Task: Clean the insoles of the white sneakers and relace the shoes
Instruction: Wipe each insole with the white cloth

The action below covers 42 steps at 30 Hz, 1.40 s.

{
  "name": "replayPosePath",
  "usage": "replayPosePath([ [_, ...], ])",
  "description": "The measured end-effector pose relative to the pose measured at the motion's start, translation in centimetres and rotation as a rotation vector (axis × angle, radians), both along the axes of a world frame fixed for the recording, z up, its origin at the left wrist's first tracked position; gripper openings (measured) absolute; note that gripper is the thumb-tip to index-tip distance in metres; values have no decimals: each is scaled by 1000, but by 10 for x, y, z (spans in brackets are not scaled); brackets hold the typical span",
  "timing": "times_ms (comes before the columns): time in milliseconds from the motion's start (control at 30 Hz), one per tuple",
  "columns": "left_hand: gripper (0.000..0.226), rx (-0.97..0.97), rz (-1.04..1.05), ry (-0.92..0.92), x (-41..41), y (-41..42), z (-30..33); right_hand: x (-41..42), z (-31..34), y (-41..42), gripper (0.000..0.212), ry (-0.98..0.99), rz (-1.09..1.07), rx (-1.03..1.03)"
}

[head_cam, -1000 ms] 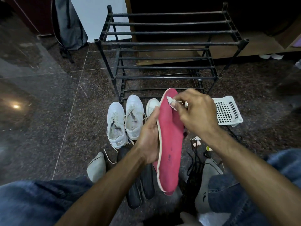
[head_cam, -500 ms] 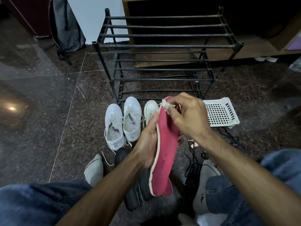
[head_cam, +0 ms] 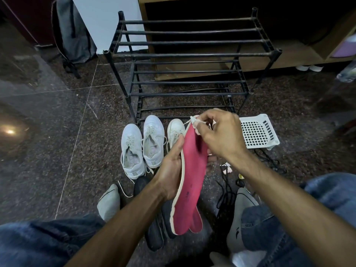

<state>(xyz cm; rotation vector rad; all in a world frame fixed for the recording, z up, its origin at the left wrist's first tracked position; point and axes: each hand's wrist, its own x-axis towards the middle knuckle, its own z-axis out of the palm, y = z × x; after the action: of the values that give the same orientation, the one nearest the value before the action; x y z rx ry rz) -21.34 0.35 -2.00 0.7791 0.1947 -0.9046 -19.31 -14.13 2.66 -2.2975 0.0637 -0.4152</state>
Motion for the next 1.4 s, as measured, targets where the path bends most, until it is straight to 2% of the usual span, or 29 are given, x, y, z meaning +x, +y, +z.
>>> replayPosePath([
  [100,62,-54,65,37,4,1,0,-12,-1,9,5,106,183,130],
  [167,62,-83,82,58,5,3,1,-19,-1,18,9,125,258,85],
  [300,63,-10,34,-27,2,2,-5,-4,6,4,9,-31,88,-83],
  [400,65,-24,-24,-16,-2,0,-10,3,4,-7,9,-22,33,-48],
  [500,56,-101,64,33,1,2,2,-14,0,9,9,32,240,-1],
  [567,50,-128,101,64,4,2,5,-21,-1,18,12,13,301,-35],
  [700,58,-60,29,-7,0,-2,5,-3,5,3,13,-100,91,-124],
  [800,62,-46,-18,-9,-4,-3,1,4,3,-9,8,-95,-3,-24],
  [900,54,-39,13,21,3,5,3,-11,-3,5,12,-68,162,-10],
  [1000,53,-59,28,56,9,13,7,-28,-4,22,14,-39,351,-124],
  [1067,53,-57,25,48,8,12,6,-20,0,17,14,-72,292,-187],
  [1133,57,-41,7,6,4,7,4,-6,4,3,13,-109,134,-201],
  [1233,61,-37,-27,-9,-1,3,3,3,2,-11,13,-117,31,-116],
  [1333,56,-27,1,16,4,9,8,-14,-6,6,13,-74,242,-60],
  [1400,55,-25,27,50,9,14,7,-25,-9,18,11,-44,375,-107],
])
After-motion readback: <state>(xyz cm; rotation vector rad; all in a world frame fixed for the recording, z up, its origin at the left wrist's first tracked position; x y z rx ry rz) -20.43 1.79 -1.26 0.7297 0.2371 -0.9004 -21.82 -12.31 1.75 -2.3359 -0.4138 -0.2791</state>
